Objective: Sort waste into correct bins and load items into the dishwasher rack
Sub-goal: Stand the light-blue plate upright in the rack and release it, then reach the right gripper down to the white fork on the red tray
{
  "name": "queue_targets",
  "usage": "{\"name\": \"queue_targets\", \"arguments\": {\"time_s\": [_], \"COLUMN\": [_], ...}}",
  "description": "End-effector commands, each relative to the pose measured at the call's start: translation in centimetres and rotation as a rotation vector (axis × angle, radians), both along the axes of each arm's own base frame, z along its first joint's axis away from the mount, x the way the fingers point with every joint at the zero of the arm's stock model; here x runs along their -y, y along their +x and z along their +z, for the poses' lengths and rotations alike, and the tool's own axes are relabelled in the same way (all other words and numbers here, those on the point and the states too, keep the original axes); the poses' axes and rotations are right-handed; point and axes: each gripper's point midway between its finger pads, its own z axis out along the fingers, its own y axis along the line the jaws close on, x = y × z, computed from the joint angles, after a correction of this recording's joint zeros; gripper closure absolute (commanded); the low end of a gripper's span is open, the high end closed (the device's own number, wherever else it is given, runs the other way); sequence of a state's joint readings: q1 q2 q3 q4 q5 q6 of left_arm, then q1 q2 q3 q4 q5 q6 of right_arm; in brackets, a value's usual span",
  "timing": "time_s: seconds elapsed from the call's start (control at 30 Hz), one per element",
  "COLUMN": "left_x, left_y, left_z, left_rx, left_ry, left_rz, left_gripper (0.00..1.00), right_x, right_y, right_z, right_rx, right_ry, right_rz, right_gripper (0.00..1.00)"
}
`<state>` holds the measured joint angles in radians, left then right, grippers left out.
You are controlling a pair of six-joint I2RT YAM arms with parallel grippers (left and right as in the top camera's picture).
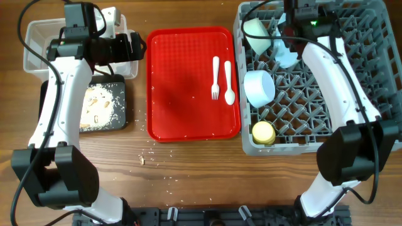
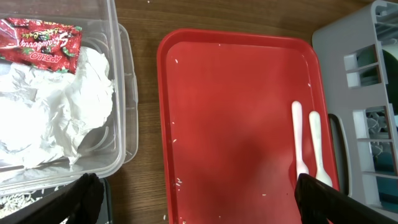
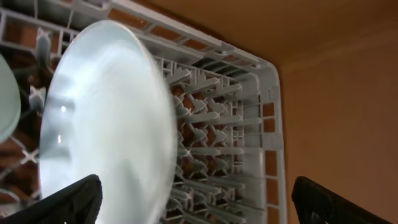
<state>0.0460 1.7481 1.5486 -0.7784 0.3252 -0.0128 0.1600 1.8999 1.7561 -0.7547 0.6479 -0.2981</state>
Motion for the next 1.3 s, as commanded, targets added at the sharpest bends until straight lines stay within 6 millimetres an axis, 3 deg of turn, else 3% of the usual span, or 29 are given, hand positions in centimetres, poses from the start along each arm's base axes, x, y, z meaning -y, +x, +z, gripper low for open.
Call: {"name": "queue_targets", "arguments": {"time_s": [0.0,0.1,0.2,0.27,0.3,0.43,0.6,0.7,0.97,1.1,1.27], "left_x": [0.1,0.1,0.1,0.1,0.1,0.1,0.1,0.1,0.1,0.1,0.1], "left_y": [0.2,0.2,0.2,0.2,0.2,0.2,0.2,0.2,0.2,0.2,0.2], "left_z": [1.0,1.0,1.0,1.0,1.0,1.0,1.0,1.0,1.0,1.0,1.0], "left_rx": [0.028,0.028,0.028,0.028,0.028,0.028,0.028,0.028,0.028,0.028,0.028], "left_ry": [0.008,0.008,0.008,0.008,0.008,0.008,0.008,0.009,0.008,0.008,0.008], "left_rz": [-0.005,-0.005,-0.005,-0.005,-0.005,-0.005,-0.005,-0.005,-0.005,-0.005,-0.005], "left_gripper": [0.0,0.0,0.0,0.0,0.0,0.0,0.0,0.0,0.0,0.0,0.0], "right_x": [-0.6,-4.9,-12.1,-16.9,-18.1,-21.1,-26.2,-26.7,-25.5,-25.2,-25.2], "right_y": [-0.6,-1.6,-3.1,-4.0,-4.1,-3.6,-5.4,-6.5,-9.5,-9.7,-9.9], "right_z": [4.1,4.9,5.1,5.1,4.6,-1.4,-8.1,-11.1,-18.0,-20.2,-22.8], "right_rx": [0.136,0.104,0.03,-0.029,-0.046,-0.113,-0.217,-0.275,-0.497,-0.531,-0.57], "right_ry": [0.131,0.352,0.706,0.952,1.018,1.066,0.972,0.924,0.826,0.8,0.773], "right_rz": [-0.038,0.139,0.378,0.525,0.52,0.276,0.127,0.058,-0.032,-0.052,-0.048], "right_gripper": [0.0,0.0,0.0,0.11,0.15,0.25,0.32,0.32,0.32,0.32,0.4]}}
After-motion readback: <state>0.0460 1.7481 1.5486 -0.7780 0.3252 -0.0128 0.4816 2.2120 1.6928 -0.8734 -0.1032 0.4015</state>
